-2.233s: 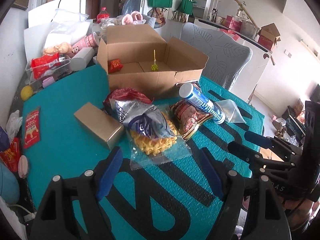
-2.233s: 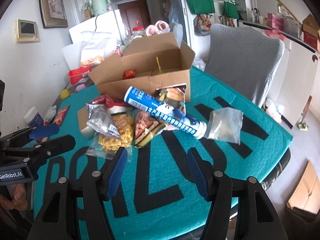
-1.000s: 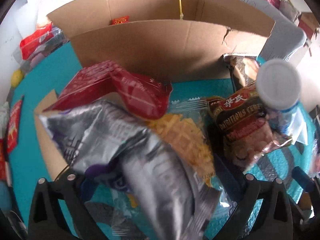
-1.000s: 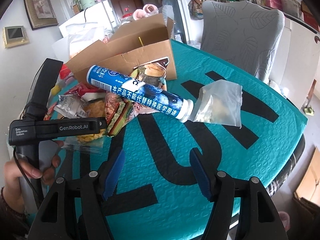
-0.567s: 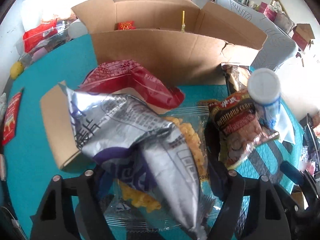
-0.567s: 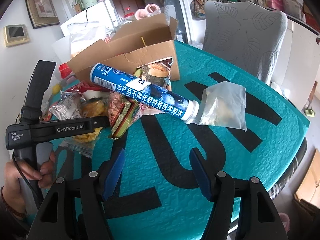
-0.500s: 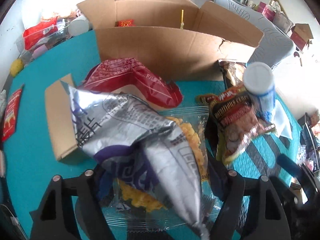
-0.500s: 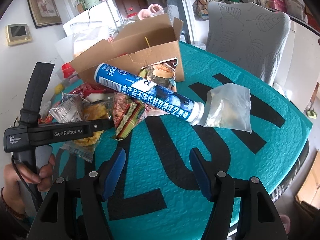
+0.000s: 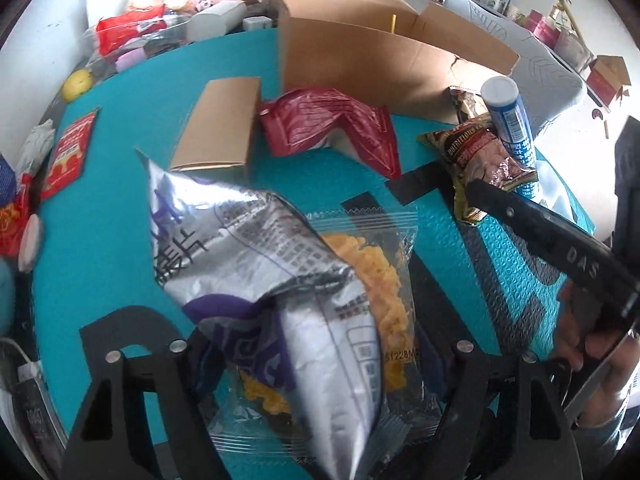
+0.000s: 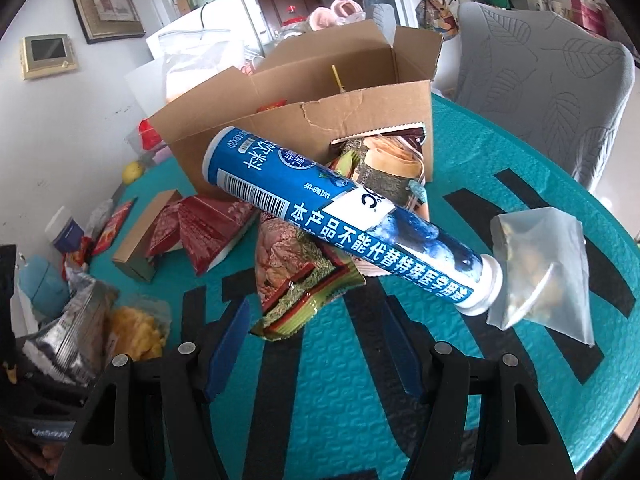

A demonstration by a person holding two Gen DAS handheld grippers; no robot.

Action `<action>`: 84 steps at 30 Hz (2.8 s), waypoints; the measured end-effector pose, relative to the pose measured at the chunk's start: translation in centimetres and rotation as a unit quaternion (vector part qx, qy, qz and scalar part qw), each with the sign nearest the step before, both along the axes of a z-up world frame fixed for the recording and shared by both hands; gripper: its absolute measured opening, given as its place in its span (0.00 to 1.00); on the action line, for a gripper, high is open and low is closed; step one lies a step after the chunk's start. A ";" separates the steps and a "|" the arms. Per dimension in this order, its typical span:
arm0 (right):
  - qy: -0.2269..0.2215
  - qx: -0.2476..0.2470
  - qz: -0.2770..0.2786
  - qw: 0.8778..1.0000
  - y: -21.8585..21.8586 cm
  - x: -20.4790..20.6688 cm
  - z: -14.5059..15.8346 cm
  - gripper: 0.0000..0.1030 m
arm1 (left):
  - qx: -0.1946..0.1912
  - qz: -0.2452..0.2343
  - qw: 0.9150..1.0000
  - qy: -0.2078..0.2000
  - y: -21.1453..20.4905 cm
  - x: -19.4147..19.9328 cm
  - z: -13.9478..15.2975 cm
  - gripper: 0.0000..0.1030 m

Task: Organize snacks
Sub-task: 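Grasp the green patterned snack bag with the right tool while the left tool holds the puff bag, then carry both bags over the cardboard box and open both tools to drop them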

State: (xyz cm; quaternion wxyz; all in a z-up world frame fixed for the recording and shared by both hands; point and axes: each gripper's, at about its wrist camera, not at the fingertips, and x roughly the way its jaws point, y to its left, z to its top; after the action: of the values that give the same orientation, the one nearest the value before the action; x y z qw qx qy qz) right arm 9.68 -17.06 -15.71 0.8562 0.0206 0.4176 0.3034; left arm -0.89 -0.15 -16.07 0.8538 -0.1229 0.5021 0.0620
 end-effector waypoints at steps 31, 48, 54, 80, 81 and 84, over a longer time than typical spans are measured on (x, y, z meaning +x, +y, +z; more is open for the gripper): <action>0.053 0.058 0.087 0.993 0.0 -6.4 0.7 0.31 | -0.024 0.005 0.999 -0.034 1.3 -1.7 1.5 0.76; 0.019 0.071 0.121 0.990 0.9 -9.2 4.1 0.31 | -0.010 0.001 0.997 -0.074 1.6 -3.0 5.6 0.76; -0.017 0.074 0.115 0.990 0.5 -9.1 6.7 0.31 | -0.003 -0.022 0.994 -0.108 0.8 -2.6 8.3 0.76; -0.131 0.065 0.048 0.988 -0.9 0.2 16.2 0.32 | 0.043 -0.068 0.964 -0.254 -1.9 9.3 19.8 0.76; -0.134 0.063 0.046 0.988 -0.8 0.8 16.4 0.32 | 0.045 -0.072 0.963 -0.256 -1.8 10.2 20.0 0.76; -0.140 0.056 0.040 0.988 -0.3 2.4 16.8 0.32 | 0.045 -0.069 0.962 -0.262 -1.3 12.6 20.3 0.76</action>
State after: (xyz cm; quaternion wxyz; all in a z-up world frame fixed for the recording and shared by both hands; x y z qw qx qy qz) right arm 12.08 -17.38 1.06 0.8909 0.0090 0.2761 0.3606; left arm 11.68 -1.44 4.21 0.9624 -0.0614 0.2646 -0.0085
